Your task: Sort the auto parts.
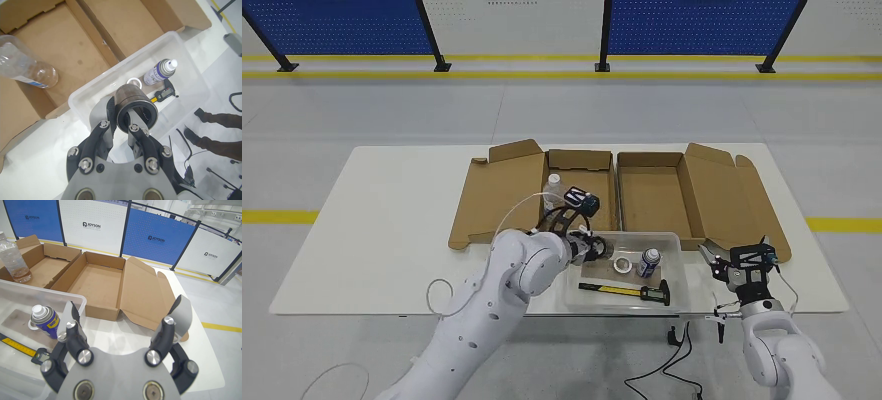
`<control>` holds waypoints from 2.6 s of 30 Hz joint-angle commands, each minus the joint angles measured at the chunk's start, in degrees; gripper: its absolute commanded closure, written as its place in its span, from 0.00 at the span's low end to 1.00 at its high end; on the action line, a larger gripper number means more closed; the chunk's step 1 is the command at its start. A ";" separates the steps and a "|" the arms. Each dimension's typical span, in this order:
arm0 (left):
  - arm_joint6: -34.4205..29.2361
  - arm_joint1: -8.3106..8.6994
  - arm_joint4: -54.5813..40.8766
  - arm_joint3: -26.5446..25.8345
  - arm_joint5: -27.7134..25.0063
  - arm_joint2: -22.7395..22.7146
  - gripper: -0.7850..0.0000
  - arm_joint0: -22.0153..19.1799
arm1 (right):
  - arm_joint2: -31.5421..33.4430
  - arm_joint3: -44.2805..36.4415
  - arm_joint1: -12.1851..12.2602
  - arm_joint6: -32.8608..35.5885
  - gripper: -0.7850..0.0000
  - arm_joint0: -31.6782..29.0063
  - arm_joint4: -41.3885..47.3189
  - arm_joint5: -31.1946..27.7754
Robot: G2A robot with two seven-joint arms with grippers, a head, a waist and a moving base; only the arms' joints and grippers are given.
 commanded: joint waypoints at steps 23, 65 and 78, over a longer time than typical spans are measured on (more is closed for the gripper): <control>5.19 1.07 3.22 -1.99 -1.99 -2.16 1.00 1.45 | 0.00 0.00 0.00 0.00 0.00 0.00 0.00 0.00; 21.20 -9.04 -2.34 48.21 -1.78 14.51 1.00 -27.44 | 0.00 0.00 0.00 0.00 0.00 0.00 0.00 0.00; 18.76 -10.72 -3.29 56.81 -1.92 14.57 1.00 -30.09 | 0.00 0.00 0.00 0.00 0.00 0.00 0.00 0.00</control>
